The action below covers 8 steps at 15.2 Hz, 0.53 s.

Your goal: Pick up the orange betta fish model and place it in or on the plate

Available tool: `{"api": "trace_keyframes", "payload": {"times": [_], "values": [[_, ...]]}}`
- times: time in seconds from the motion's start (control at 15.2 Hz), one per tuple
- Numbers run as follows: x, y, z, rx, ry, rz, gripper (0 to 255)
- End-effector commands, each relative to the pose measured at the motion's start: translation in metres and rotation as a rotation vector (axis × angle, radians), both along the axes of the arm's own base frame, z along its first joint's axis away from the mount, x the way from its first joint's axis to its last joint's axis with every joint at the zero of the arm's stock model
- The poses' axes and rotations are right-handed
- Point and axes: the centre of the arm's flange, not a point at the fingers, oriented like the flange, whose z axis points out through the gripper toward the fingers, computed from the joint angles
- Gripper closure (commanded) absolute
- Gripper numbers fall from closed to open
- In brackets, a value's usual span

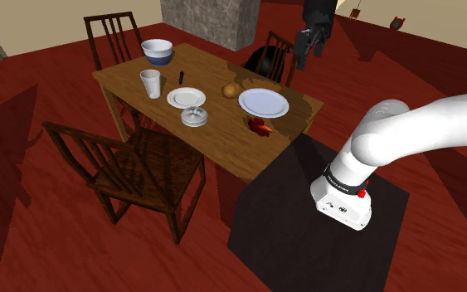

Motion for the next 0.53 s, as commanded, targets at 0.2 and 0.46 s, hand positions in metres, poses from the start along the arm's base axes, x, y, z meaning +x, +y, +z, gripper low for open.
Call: {"api": "trace_keyframes", "payload": {"times": [0.2, 0.46], "values": [[0.009, -0.012, -0.036, 0.015, -0.009, 0.032, 0], [0.022, -0.026, -0.085, 0.035, -0.021, 0.075, 0]]}}
